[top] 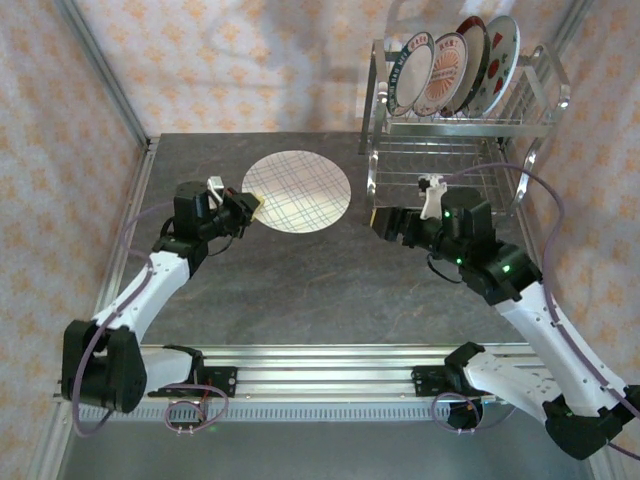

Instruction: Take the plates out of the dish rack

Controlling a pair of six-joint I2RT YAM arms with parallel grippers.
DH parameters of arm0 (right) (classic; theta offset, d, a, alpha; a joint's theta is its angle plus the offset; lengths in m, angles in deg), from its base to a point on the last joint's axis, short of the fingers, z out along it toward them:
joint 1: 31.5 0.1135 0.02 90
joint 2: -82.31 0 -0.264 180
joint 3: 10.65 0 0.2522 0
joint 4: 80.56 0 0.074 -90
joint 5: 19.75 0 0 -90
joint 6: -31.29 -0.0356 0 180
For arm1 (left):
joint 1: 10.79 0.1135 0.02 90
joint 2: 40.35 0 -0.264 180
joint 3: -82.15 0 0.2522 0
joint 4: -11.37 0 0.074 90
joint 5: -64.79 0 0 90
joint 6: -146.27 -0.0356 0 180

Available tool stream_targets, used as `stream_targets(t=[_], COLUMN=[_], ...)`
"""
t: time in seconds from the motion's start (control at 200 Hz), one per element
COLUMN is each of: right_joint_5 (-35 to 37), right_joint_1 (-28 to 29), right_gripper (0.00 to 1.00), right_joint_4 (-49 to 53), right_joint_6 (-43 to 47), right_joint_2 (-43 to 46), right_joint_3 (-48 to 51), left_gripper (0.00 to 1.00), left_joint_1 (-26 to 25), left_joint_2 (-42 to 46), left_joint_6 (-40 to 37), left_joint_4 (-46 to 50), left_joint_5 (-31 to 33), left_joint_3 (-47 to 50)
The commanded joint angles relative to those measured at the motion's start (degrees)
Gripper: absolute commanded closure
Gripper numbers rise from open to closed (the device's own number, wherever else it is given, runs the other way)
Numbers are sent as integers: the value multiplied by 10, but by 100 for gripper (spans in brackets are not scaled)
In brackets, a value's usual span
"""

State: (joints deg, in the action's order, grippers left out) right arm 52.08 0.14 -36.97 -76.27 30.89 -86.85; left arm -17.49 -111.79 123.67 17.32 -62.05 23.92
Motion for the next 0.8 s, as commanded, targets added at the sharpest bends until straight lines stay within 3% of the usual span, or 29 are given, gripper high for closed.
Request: stream_targets(t=[0.0,0.355,0.791], right_joint_5=[-2,-15,-13], right_joint_1=[5,5,5], right_gripper=[22,19,19], right_joint_4=[-163,-195,-194], right_joint_6=[75,102,94], right_joint_2=[19,6,-12], right_joint_3=[42,65,54], left_gripper=[100,100,100], left_joint_1=[3,3,4], left_joint_2=[-39,-217,-348], left_joint_6=[-9,-7,-7], left_joint_4=[-149,-331,-355], left_joint_5=[57,103,90], left_joint_3=[0,-2,-80])
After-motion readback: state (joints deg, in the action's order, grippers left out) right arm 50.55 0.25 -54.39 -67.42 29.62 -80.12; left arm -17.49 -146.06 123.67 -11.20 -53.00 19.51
